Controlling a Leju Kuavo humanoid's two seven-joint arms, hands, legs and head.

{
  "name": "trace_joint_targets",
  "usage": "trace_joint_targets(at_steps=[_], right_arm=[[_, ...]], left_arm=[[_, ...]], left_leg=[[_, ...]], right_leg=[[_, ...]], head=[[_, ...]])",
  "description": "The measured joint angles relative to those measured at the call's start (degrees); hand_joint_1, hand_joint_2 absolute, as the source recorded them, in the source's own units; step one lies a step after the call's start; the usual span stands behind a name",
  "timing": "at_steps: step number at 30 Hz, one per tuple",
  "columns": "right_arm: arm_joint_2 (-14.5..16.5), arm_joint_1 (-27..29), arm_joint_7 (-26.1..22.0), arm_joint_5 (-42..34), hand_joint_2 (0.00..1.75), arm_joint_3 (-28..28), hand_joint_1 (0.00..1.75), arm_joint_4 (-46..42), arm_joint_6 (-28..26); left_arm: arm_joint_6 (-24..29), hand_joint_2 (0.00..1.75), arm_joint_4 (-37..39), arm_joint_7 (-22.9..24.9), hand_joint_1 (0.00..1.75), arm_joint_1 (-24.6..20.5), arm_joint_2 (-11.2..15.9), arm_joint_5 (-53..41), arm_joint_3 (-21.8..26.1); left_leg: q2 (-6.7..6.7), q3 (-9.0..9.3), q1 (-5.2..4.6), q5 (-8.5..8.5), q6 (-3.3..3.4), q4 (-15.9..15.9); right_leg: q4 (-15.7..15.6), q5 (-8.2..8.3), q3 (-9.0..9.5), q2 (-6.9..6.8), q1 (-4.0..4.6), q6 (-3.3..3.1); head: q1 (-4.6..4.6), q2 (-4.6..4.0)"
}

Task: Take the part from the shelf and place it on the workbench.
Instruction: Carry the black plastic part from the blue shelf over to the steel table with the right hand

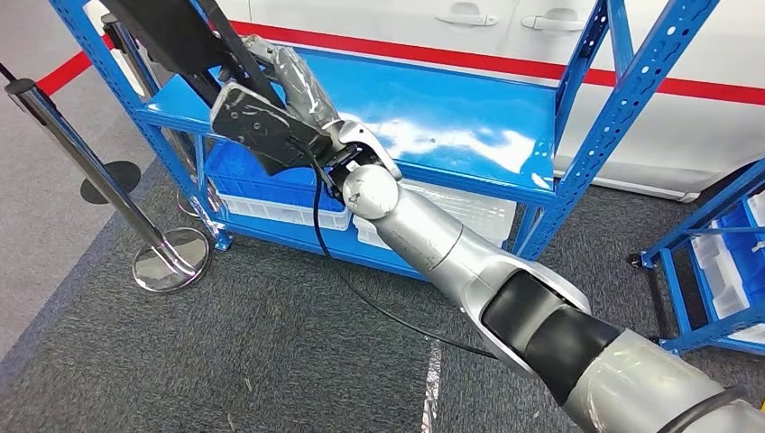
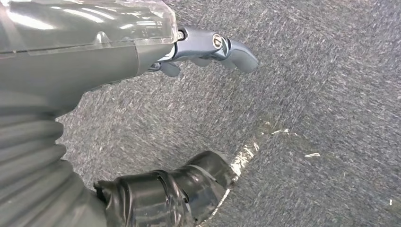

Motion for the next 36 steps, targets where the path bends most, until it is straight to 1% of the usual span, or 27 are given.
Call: trace_joint_targets(at_steps=[1,2,3,5,7,8,9,10,11,12,14,16,17,18,20,22,23,24,25,27,28,29,31,32,33,35,36], right_arm=[[-0.31,0.0,0.34,0.04,1.75,-0.17,1.75,-0.47,0.01],[-0.6,-0.03,0.73,0.06,1.75,-0.32,1.75,-0.98,0.0],[-0.93,-0.05,1.12,0.03,1.75,-0.52,1.75,-1.61,-0.03],[-1.96,-0.03,1.82,-0.12,1.75,-1.17,1.75,-3.02,-0.18],[-3.38,0.08,2.65,-0.37,1.75,-2.17,1.75,-4.47,-0.39],[-4.07,0.16,3.08,-0.53,1.75,-2.73,1.75,-5.24,-0.49],[-4.68,0.24,3.46,-0.73,1.75,-3.3,1.75,-6.03,-0.56],[-5.25,0.3,3.77,-0.92,1.75,-3.85,1.75,-6.82,-0.63],[-5.76,0.34,4.07,-1.08,1.75,-4.41,1.75,-7.63,-0.68],[-6.33,0.41,4.38,-1.16,1.75,-4.98,1.75,-8.41,-0.72],[-7.5,0.77,5.16,-1.15,1.75,-5.96,1.75,-10.02,-0.6],[-8.53,1.31,5.84,-1.12,1.75,-6.61,1.75,-11.45,-0.11],[-8.98,1.52,6.07,-1.12,1.75,-6.82,1.75,-12.03,0.16],[-9.41,1.65,6.2,-1.12,1.75,-7.02,1.75,-12.58,0.41],[-10.22,1.8,6.34,-1.12,1.75,-7.24,1.75,-13.43,0.9],[-10.84,2.07,6.5,-1.12,1.75,-7.28,1.75,-13.94,1.48],[-11.1,2.25,6.61,-1.12,1.75,-7.27,1.75,-14.1,1.75],[-11.3,2.38,6.69,-1.13,1.75,-7.27,1.75,-14.27,1.97],[-11.45,2.44,6.75,-1.14,1.75,-7.28,1.75,-14.49,2.17],[-11.77,2.44,6.75,-1.25,1.75,-7.28,1.75,-14.92,2.55],[-11.89,2.46,6.77,-1.35,1.75,-7.29,1.75,-15.16,2.78],[-11.98,2.49,6.79,-1.49,1.75,-7.28,1.75,-15.33,2.99],[-12.03,2.53,6.85,-1.86,1.75,-7.28,1.75,-15.64,3.37],[-12.04,2.51,6.87,-2.08,1.75,-7.27,1.75,-15.8,3.61],[-12.06,2.46,6.87,-2.24,1.75,-7.27,1.75,-16.04,3.86],[-12.1,2.26,6.87,-2.42,1.75,-7.27,1.75,-16.56,4.31],[-12.11,2.16,6.86,-2.45,1.75,-7.27,1.75,-16.78,4.4]], left_arm=[[0.08,1.75,0.0,-0.33,0.0,0.15,0.1,0.21,0.01],[0.14,1.75,0.0,-0.67,0.0,0.3,0.24,0.4,0.01],[0.18,1.75,0.0,-1.04,0.0,0.35,0.39,0.69,0.03],[0.32,1.75,0.0,-1.8,0.0,0.19,0.54,1.18,0.11],[0.54,1.75,0.0,-2.37,0.0,0.25,0.5,1.55,0.19],[0.65,1.75,0.0,-2.57,0.0,0.49,0.46,1.64,0.19],[0.81,1.75,0.0,-2.71,0.0,0.77,0.44,1.75,0.19],[0.97,1.75,0.0,-2.83,0.0,1.02,0.49,1.9,0.2],[1.09,1.75,0.0,-2.93,0.0,1.17,0.55,2.07,0.22],[1.16,1.75,0.0,-3.05,0.0,1.22,0.6,2.26,0.24],[1.16,1.75,0.0,-3.42,0.0,1.37,0.72,2.62,0.32],[1.2,1.75,0.0,-3.86,0.0,1.93,0.92,2.9,0.52],[1.22,1.75,0.0,-4.04,0.0,2.28,1.0,3.0,0.63],[1.23,1.75,0.0,-4.16,0.0,2.48,1.06,3.03,0.75],[1.19,1.75,0.0,-4.31,0.0,2.34,1.03,2.98,0.99],[1.06,1.75,0.0,-4.37,0.0,1.98,0.97,2.87,1.16],[0.98,1.75,0.0,-4.38,0.0,1.92,0.92,2.84,1.18],[0.91,1.75,0.0,-4.39,0.0,1.92,0.88,2.81,1.19],[0.85,1.75,0.0,-4.43,0.0,1.93,0.84,2.73,1.19],[0.85,1.75,0.0,-4.57,0.0,1.82,0.88,2.5,1.19],[0.89,1.75,-0.01,-4.68,0.0,1.71,0.91,2.38,1.19],[0.95,1.75,-0.01,-4.76,0.0,1.68,0.95,2.3,1.19],[1.07,1.75,-0.01,-4.84,0.0,1.87,1.03,2.23,1.2],[1.12,1.75,-0.01,-4.86,0.0,2.09,1.04,2.21,1.2],[1.16,1.75,0.0,-4.87,0.0,2.2,1.07,2.2,1.21],[1.2,1.75,-0.01,-4.92,0.0,2.04,1.06,2.19,1.21],[1.2,1.75,-0.02,-4.92,0.0,1.85,1.04,2.17,1.21]], left_leg=[[0.11,-0.23,0.06,0.01,-0.27,0.04],[1.03,-0.55,-0.02,-0.29,-0.54,0.54],[2.54,-1.28,-0.1,-1.15,-0.81,2.04],[5.81,-4.18,-0.17,-4.16,-1.29,8.38],[6.78,-7.28,-0.07,-6.27,-1.42,14.67],[6.89,-7.59,-0.07,-5.91,-1.31,15.21],[7.05,-6.74,-0.13,-4.61,-1.06,13.52],[7.54,-5.01,-0.27,-2.75,-0.67,10.22],[8.76,-2.99,-0.62,-1.25,-0.16,6.3],[10.02,-1.21,-1.15,-0.33,0.37,3.03],[11.34,0.39,-2.01,-0.16,1.23,-0.12],[10.16,0.8,-1.96,-0.01,1.75,-0.97],[9.51,1.13,-1.78,0.19,1.98,-1.53],[8.9,1.46,-1.59,0.43,2.3,-2.07],[7.5,1.79,-1.42,0.68,2.86,-2.55],[5.82,1.76,-1.35,0.62,3.11,-2.36],[4.88,1.76,-1.29,0.52,3.07,-2.18],[3.97,1.75,-1.18,0.35,2.94,-1.87],[3.04,1.71,-1.01,0.07,2.72,-1.38],[1.31,1.14,-0.73,-0.68,2.02,0.08],[0.53,0.66,-0.63,-0.91,1.66,0.7],[-0.2,0.15,-0.55,-0.95,1.32,1.06],[-1.37,-0.45,-0.28,-0.73,0.78,1.08],[-0.84,-0.67,-0.31,-0.82,0.5,1.3],[0.51,-1.13,-0.37,-1.27,0.21,2.18],[4.49,-3.6,-0.54,-3.46,-0.38,7.16],[5.77,-5.42,-0.46,-4.78,-0.58,10.66]], right_leg=[[-0.1,0.07,0.04,-0.61,0.0,-0.32],[-0.21,0.16,0.13,-1.19,-0.08,-0.62],[-0.34,0.21,0.24,-1.8,-0.18,-0.9],[-0.44,0.11,0.44,-3.17,-0.07,-1.25],[-0.44,-0.06,0.54,-4.7,0.1,-1.45],[-0.44,-0.17,0.59,-5.38,0.18,-1.5],[-0.44,-0.29,0.69,-5.99,0.28,-1.52],[-0.45,-0.43,0.86,-6.54,0.38,-1.51],[-0.51,-0.59,1.07,-7.09,0.47,-1.47],[-0.62,-0.7,1.27,-7.65,0.65,-1.36],[-1.06,-0.84,1.69,-8.9,0.93,-1.0],[-1.52,-1.08,2.12,-9.98,1.1,-0.47],[-1.31,-1.47,2.21,-9.46,1.08,-0.22],[-0.23,-2.33,1.85,-8.28,1.03,-0.07],[5.46,-5.27,-0.72,-5.04,0.94,0.03],[12.4,-7.63,-4.39,-3.69,0.92,0.14],[13.87,-7.4,-5.42,-3.52,0.85,0.28],[13.02,-6.04,-5.36,-3.45,0.72,0.45],[10.1,-3.79,-4.3,-3.13,0.46,0.68],[3.44,-0.74,-1.52,-0.59,-0.31,1.16],[1.44,-0.2,-0.62,0.48,-0.52,1.25],[0.88,-0.44,-0.35,1.13,-0.52,1.17],[0.75,-0.4,-0.23,0.01,-0.35,0.55],[0.56,-0.34,-0.06,-0.62,-0.36,0.19],[0.31,-0.29,0.18,-1.27,-0.43,-0.14],[0.03,-0.35,0.66,-2.7,-0.3,-0.6],[0.0,-0.45,0.82,-3.47,-0.19,-0.75]], head=[[0.02,0.0],[-0.05,0.0],[-0.14,0.0],[-0.3,0.0],[-0.32,0.0],[-0.33,0.0],[-0.33,0.0],[-0.33,0.0],[-0.32,0.0],[-0.33,0.0],[-0.31,0.0],[-0.28,0.0],[-0.26,0.0],[-0.24,0.0],[-0.17,0.0],[-0.13,0.0],[-0.14,0.0],[-0.14,0.0],[-0.13,0.0],[-0.16,0.0],[-0.17,0.0],[-0.2,0.0],[-0.19,0.0],[-0.23,0.0],[-0.33,0.0],[-0.56,0.0],[-0.64,0.0]])
